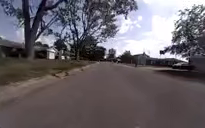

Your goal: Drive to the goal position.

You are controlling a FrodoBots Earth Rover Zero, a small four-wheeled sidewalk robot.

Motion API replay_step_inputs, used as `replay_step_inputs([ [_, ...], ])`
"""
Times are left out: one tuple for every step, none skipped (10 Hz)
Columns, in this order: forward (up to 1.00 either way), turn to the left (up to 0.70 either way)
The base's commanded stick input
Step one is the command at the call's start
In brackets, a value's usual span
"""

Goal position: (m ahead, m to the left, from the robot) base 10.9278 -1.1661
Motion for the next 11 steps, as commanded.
replay_step_inputs([
  [1.0,0.03],
  [1.0,0.03],
  [1.0,0.03],
  [1.0,0.03],
  [1.0,0.03],
  [1.0,0.03],
  [1.0,0.03],
  [1.0,0.03],
  [1.0,0.03],
  [1.0,0.03],
  [1.0,0.03],
])
